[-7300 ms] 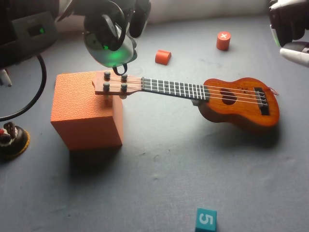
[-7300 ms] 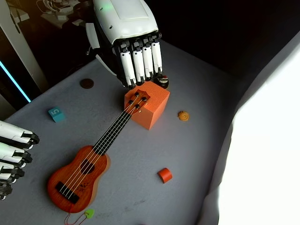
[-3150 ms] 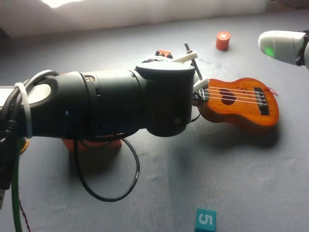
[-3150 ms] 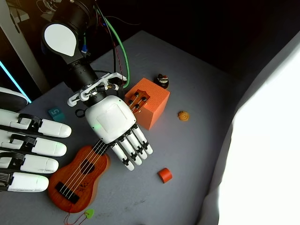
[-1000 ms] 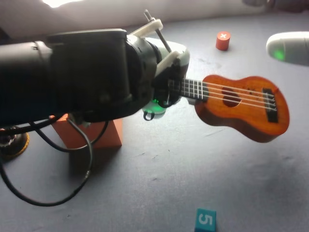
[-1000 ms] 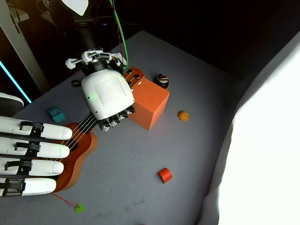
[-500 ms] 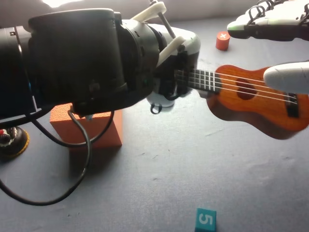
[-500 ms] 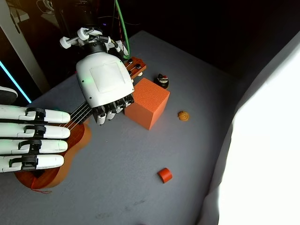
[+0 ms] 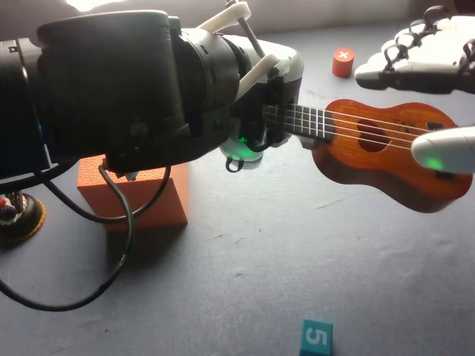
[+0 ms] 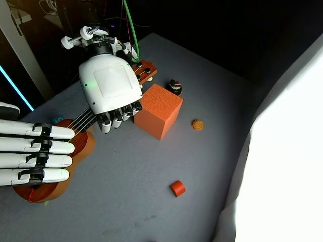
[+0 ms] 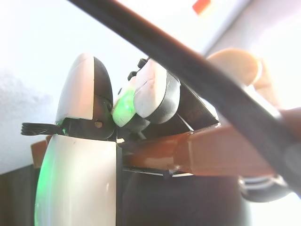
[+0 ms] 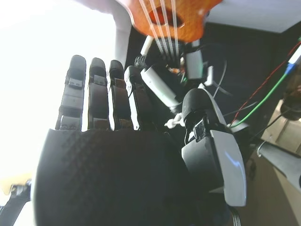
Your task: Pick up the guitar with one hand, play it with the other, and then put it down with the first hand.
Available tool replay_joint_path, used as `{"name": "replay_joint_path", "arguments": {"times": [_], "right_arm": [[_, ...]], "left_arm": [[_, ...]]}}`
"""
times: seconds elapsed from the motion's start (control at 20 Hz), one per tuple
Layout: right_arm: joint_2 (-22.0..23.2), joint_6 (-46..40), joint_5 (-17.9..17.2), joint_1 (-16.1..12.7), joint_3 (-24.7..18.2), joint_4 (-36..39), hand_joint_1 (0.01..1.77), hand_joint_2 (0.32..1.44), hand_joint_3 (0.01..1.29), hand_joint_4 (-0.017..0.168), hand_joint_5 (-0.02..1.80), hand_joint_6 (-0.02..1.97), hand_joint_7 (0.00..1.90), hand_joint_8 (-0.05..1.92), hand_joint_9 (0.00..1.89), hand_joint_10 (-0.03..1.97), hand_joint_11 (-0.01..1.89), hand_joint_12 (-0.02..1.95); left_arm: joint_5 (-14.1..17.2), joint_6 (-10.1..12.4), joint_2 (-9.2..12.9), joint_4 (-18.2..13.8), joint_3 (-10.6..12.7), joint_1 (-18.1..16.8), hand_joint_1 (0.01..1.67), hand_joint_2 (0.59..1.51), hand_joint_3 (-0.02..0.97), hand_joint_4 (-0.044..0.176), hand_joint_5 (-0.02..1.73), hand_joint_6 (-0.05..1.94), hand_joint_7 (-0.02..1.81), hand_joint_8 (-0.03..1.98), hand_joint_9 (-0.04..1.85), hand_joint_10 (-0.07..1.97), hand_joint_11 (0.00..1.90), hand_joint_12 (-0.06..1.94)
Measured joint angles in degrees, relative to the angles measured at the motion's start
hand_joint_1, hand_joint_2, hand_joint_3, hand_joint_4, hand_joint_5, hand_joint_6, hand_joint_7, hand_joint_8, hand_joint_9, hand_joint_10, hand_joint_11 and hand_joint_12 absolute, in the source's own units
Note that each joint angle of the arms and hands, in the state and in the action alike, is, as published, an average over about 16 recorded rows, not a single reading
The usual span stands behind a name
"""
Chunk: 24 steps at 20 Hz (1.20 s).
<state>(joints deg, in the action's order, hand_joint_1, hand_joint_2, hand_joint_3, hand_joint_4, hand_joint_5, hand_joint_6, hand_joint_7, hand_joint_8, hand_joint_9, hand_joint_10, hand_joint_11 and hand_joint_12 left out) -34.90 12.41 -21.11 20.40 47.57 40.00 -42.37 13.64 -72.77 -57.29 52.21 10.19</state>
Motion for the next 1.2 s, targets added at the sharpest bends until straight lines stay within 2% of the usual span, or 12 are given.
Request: {"name": "replay_joint_path", "arguments": {"times": [0.55,1.2], "right_arm": [[1.32,-0.58,-0.73,3.42,-0.06,5.44,0.03,1.35,0.02,-0.002,0.07,0.04,0.08,0.02,0.06,0.03,0.02,0.02],[0.51,0.80,-0.88,5.98,-0.28,6.70,0.02,1.33,0.02,-0.004,0.04,0.01,0.05,0.02,0.03,0.02,0.02,0.01]], "left_arm": [[0.49,-0.27,-0.03,-0.07,0.42,-0.10,1.52,1.073,-0.015,-0.004,1.24,1.89,1.32,1.97,1.43,1.93,1.49,1.93],[0.84,-1.14,-0.21,0.06,0.62,-0.28,1.52,1.074,-0.016,-0.006,1.24,1.88,1.30,1.97,1.42,1.93,1.48,1.93]]}}
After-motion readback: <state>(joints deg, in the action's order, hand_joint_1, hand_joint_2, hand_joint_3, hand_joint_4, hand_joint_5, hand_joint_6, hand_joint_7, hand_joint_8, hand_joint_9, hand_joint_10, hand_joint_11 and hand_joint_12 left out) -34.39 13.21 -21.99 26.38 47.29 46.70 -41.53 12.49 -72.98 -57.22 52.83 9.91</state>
